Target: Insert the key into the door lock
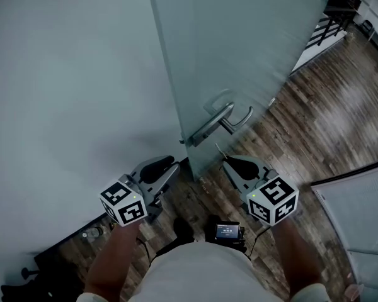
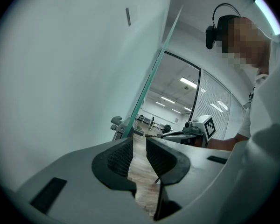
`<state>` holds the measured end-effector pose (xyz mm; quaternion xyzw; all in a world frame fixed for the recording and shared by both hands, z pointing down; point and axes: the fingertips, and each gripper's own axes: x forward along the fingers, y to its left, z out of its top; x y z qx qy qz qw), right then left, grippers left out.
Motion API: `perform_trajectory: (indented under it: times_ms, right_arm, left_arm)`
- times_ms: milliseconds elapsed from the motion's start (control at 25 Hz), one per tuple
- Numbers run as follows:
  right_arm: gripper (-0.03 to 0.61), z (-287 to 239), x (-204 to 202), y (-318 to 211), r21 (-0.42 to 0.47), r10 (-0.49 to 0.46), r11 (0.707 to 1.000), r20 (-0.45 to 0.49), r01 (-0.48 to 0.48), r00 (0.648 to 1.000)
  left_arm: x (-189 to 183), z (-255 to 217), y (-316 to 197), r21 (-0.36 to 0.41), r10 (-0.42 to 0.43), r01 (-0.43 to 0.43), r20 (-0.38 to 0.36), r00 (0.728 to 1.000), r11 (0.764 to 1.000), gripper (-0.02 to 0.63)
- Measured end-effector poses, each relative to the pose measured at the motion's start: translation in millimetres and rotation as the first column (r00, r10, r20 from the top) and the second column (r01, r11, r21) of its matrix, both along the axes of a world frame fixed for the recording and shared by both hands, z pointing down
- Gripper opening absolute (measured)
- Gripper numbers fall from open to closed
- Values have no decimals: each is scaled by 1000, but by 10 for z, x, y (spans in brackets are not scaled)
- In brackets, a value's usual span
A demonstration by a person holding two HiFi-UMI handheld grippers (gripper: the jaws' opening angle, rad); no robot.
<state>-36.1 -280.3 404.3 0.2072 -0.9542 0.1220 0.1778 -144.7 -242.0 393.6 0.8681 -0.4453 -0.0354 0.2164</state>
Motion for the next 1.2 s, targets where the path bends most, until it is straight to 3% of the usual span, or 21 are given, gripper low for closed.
perform_trajectory:
  times_ms: [1200]
  right_arm:
    - [17,184,-226,-231,18,-104,994,-35,105,994]
  left_arm:
    - [-23,109,-478,-13,-30,31,92,995,999,147]
